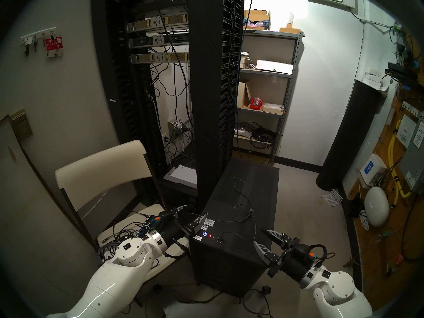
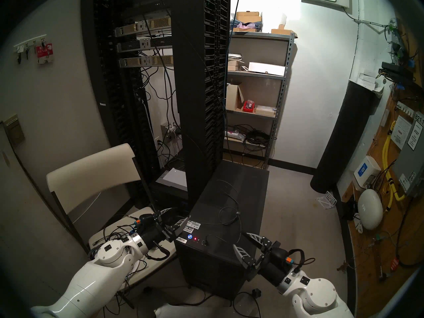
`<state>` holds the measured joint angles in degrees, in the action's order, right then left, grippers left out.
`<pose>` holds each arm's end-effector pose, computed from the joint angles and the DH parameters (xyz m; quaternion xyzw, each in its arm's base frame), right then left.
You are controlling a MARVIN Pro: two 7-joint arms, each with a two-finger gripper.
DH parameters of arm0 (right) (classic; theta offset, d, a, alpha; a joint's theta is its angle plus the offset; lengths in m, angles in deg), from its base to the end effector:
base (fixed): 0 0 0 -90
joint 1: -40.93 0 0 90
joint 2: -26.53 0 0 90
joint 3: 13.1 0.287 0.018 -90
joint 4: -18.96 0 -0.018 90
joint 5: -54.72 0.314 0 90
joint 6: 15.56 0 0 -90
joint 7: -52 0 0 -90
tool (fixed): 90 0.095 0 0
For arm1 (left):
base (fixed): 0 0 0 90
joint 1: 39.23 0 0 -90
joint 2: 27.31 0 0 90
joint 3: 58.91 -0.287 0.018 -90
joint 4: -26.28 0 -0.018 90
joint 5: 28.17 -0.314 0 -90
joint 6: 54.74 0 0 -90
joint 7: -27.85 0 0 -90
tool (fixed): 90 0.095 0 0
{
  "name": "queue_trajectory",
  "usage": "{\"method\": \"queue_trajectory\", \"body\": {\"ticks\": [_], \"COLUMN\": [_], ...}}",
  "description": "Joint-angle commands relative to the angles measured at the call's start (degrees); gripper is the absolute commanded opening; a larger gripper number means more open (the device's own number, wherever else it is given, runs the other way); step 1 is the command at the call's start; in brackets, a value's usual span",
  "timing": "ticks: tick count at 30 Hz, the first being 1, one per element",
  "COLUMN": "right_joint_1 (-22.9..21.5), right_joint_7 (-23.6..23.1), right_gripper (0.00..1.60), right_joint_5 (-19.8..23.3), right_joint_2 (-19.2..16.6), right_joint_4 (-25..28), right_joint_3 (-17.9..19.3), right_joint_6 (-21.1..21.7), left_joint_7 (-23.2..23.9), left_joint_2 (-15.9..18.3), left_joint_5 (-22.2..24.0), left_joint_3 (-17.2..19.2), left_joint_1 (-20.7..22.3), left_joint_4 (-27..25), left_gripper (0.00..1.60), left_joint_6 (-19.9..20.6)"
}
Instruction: Insert the cable into the workstation's USB slot
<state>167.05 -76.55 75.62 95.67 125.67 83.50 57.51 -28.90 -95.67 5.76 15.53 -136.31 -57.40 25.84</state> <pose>0.2239 -0.0515 -0.3430 -0.6761 -0.2376 -0.6577 0.2322 0.3409 -0.0208 -0.3850 0.6917 -0.1595 0.6131 0.3467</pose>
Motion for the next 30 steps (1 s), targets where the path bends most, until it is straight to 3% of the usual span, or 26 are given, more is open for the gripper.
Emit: {"method": "queue_trajectory", "body": {"ticks": [1, 6, 17, 18, 30], "right_joint_1": [1.6, 2.0, 0.9, 0.4, 0.2], "right_joint_7": [0.8, 0.4, -0.6, -0.2, -0.7], "right_gripper": [1.17, 1.20, 1.24, 1.60, 1.60], "right_joint_5": [3.0, 4.2, 4.8, 4.0, 4.3], "right_joint_2": [0.4, 0.5, 0.4, 1.2, 1.6], "right_joint_4": [1.3, 0.9, -0.6, -0.9, -0.8], "right_joint_3": [4.7, 6.3, 6.1, 5.9, 6.2], "right_joint_6": [-2.2, -2.5, -2.5, -3.7, -3.1], "left_joint_7": [0.1, -0.1, -1.1, -1.3, -1.6], "left_joint_2": [-0.2, -0.1, -0.4, -0.6, -0.6], "left_joint_5": [0.2, 0.3, 0.6, 0.9, 0.9], "left_joint_3": [-0.1, -0.1, 0.2, 0.3, 0.4], "left_joint_1": [0.1, 0.3, 0.4, 0.5, 0.5], "left_joint_4": [-2.2, -2.4, -2.6, -2.5, -2.6], "left_gripper": [1.60, 1.60, 1.60, 1.60, 1.60], "left_joint_6": [0.0, 0.1, 0.8, 1.3, 1.6]}}
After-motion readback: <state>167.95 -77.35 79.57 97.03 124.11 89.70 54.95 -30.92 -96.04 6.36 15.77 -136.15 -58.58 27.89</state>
